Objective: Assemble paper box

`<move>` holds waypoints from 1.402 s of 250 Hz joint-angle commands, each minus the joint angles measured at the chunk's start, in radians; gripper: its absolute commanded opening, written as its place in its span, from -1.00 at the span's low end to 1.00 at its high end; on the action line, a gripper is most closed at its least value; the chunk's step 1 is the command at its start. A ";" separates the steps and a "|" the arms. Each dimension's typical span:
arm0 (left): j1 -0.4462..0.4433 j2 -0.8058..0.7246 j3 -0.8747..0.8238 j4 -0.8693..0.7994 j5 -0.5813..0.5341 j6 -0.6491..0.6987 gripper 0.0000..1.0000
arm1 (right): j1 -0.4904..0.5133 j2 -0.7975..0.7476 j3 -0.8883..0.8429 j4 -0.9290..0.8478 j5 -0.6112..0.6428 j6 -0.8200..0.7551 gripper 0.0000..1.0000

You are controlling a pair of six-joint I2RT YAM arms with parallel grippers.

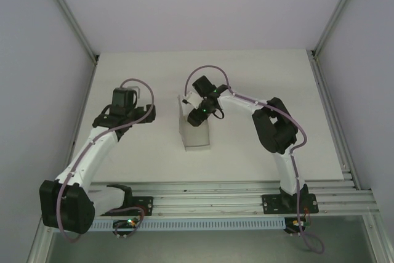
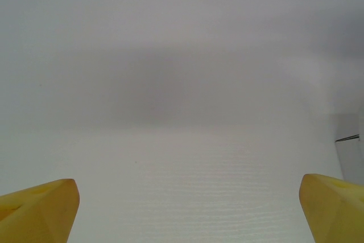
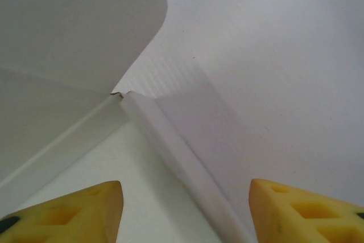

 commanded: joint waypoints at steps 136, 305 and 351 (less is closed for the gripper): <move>0.008 0.004 -0.005 0.028 0.042 -0.079 1.00 | 0.019 -0.223 -0.305 0.028 0.628 0.746 -0.89; -0.063 0.066 -0.025 0.267 0.505 0.120 1.00 | 0.102 -0.481 -0.537 0.061 0.680 0.895 0.68; -0.139 0.219 0.082 0.267 0.501 0.257 1.00 | 0.056 -0.644 -0.647 0.270 0.613 0.630 0.99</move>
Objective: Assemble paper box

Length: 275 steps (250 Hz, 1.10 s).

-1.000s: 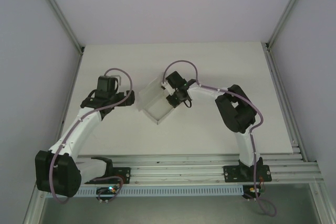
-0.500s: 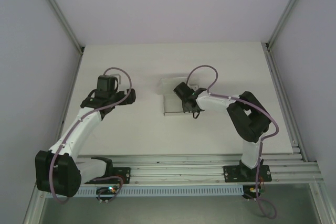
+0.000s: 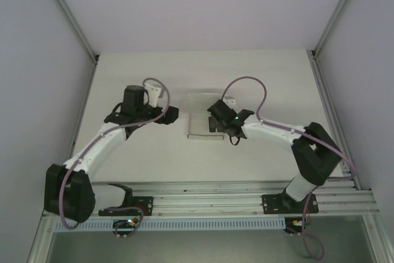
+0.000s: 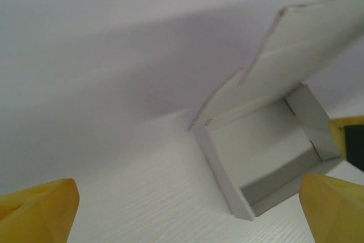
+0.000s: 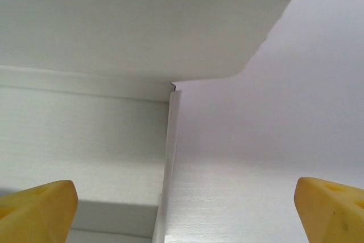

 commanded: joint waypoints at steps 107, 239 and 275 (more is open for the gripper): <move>-0.056 0.381 0.394 -0.177 0.230 0.317 0.39 | -0.210 -0.085 0.072 0.107 -0.427 -0.721 0.98; -0.073 0.467 0.498 -0.294 0.154 0.407 -0.36 | -0.294 0.072 0.228 -0.045 -0.518 -0.797 0.17; -0.082 0.453 0.484 -0.288 0.121 0.408 -0.67 | -0.296 0.049 0.207 -0.046 -0.481 -0.788 -0.10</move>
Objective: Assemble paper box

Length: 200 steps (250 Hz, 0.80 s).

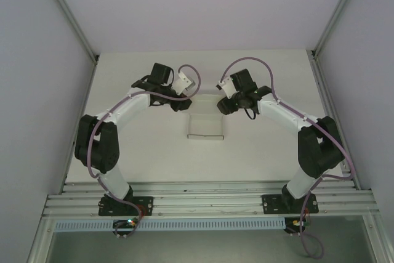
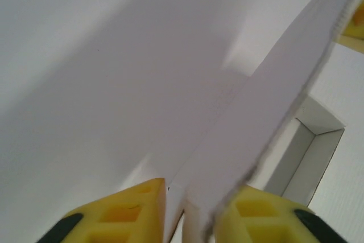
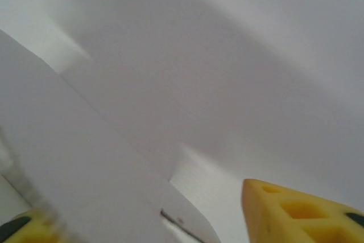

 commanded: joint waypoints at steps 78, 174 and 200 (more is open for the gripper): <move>-0.021 -0.038 0.009 0.003 -0.137 -0.075 -1.00 | -0.005 -0.072 -0.005 -0.054 0.049 0.028 -0.74; -0.101 -0.055 0.049 0.057 -0.449 -0.369 -1.00 | 0.047 -0.092 -0.006 0.082 0.121 0.264 -1.00; -0.101 -0.033 0.055 0.069 -0.502 -0.503 -1.00 | 0.079 -0.075 0.011 0.112 0.240 0.409 -1.00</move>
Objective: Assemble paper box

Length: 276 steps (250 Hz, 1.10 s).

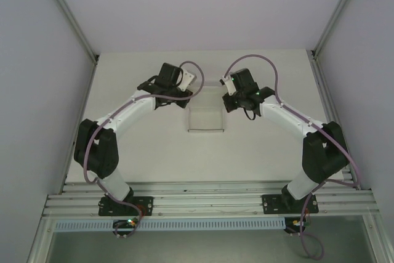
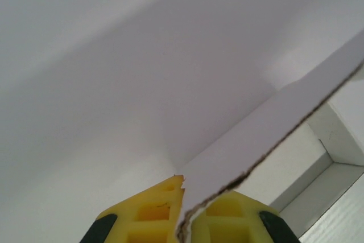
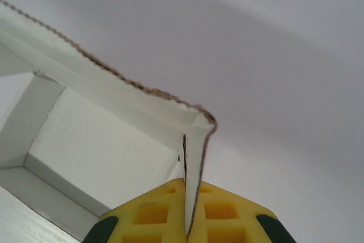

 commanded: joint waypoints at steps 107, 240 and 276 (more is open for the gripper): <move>0.002 0.098 0.034 0.130 -0.146 -0.492 -1.00 | 0.143 0.120 0.040 0.278 0.423 0.465 -1.00; -0.082 -0.015 -0.287 0.398 -0.232 -0.494 -1.00 | 0.231 0.087 -0.177 0.345 0.461 0.460 -0.86; -0.111 -0.063 -0.400 0.507 -0.231 -0.502 -1.00 | 0.267 0.074 -0.242 0.356 0.459 0.483 -0.85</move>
